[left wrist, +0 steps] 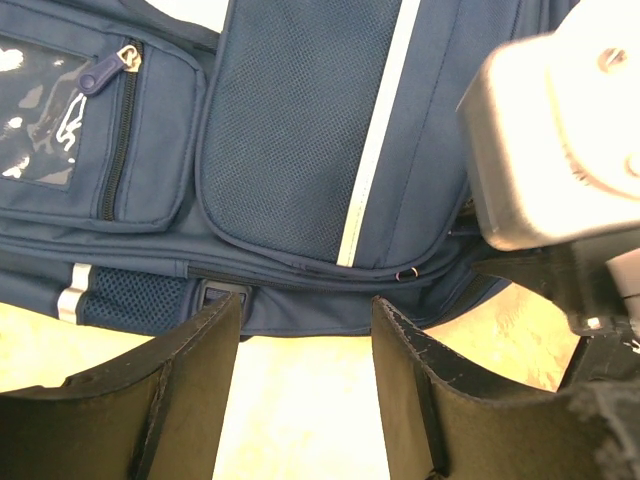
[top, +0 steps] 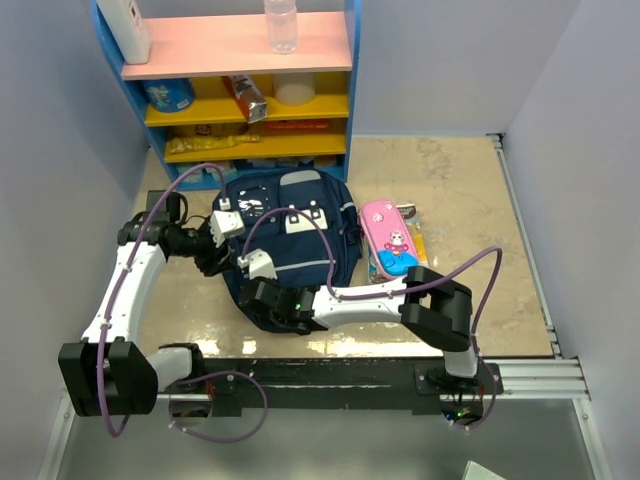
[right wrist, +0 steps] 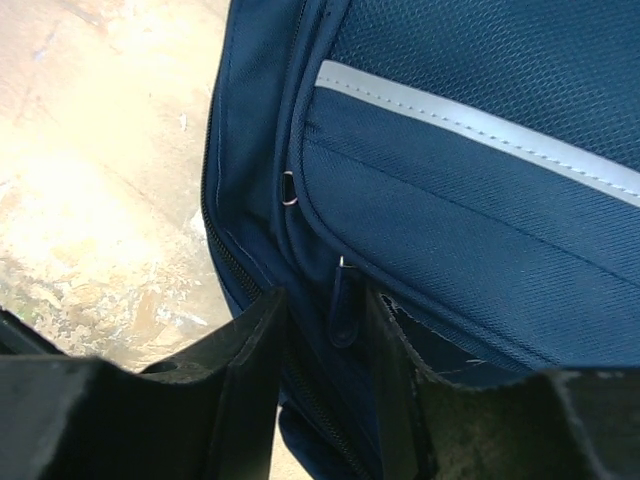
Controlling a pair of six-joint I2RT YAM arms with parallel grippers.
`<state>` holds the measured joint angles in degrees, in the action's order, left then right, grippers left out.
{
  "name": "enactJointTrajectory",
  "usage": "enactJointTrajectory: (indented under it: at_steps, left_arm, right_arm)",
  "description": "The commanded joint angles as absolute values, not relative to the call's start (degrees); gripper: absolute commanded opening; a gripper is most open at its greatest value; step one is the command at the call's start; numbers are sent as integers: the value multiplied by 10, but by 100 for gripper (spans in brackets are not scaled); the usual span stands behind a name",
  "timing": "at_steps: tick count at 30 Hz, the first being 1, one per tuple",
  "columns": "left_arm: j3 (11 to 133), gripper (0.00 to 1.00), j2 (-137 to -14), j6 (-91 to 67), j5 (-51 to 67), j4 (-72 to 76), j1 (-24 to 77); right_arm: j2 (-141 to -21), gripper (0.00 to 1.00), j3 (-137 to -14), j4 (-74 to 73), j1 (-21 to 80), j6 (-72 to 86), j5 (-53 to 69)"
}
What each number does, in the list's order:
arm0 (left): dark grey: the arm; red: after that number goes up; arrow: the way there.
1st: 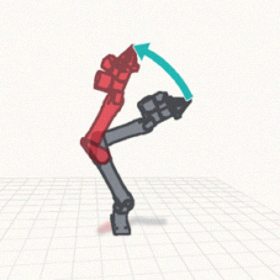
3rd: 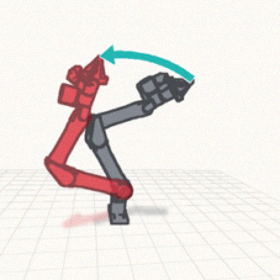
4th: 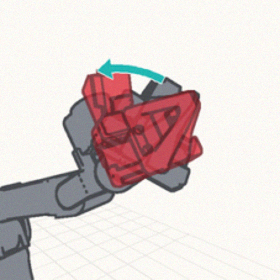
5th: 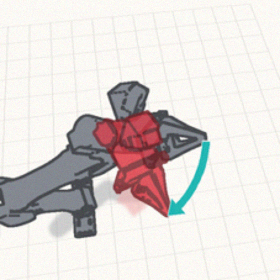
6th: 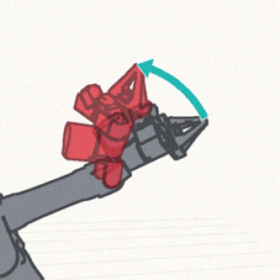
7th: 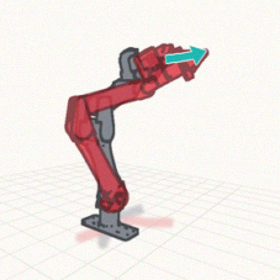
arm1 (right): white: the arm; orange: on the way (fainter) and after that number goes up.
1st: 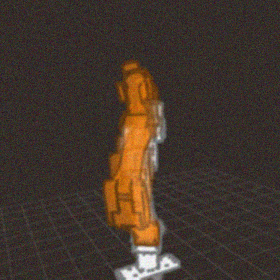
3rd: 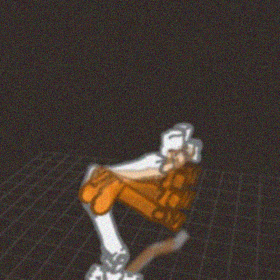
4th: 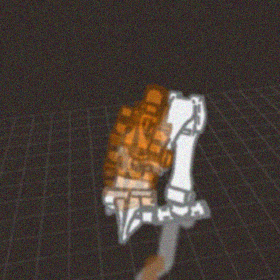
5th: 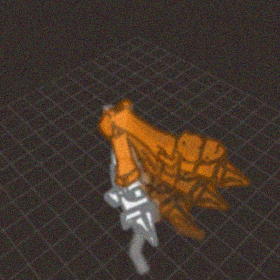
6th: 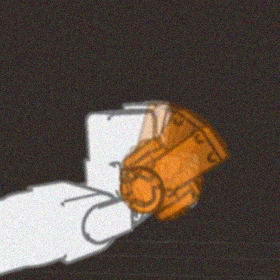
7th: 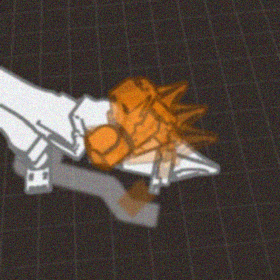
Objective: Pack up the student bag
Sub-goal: Zip the student bag at the center of the board.
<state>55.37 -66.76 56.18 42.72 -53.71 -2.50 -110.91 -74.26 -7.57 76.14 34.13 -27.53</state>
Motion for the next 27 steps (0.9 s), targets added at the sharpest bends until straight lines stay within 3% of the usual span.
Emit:
enactJointTrajectory:
  at_steps: [1, 7, 9, 10, 13, 21, 27]
  left_arm:
    - [549, 59, -651, 570, 449, -518, -26]
    - [553, 59, -651, 568, 454, -516, -27]
    - [554, 59, -650, 569, 455, -515, -27]
    - [555, 59, -650, 569, 455, -514, -27]
    - [560, 60, -649, 568, 457, -519, -27]
    - [560, 76, -642, 568, 463, -524, -25]
    - [524, 79, -636, 592, 487, -503, -19]
  right_arm:
    - [-1117, 39, -771, -132, 767, 365, -294]
    - [-1104, 32, -749, -134, 773, 396, -296]
    - [-1101, 23, -749, -134, 776, 403, -300]
    - [-1100, 13, -750, -133, 776, 404, -301]
    - [-1092, 1, -757, -127, 777, 396, -310]
    - [-1001, 0, -751, -95, 775, 355, -337]
    - [-975, 0, -727, -62, 774, 362, -309]
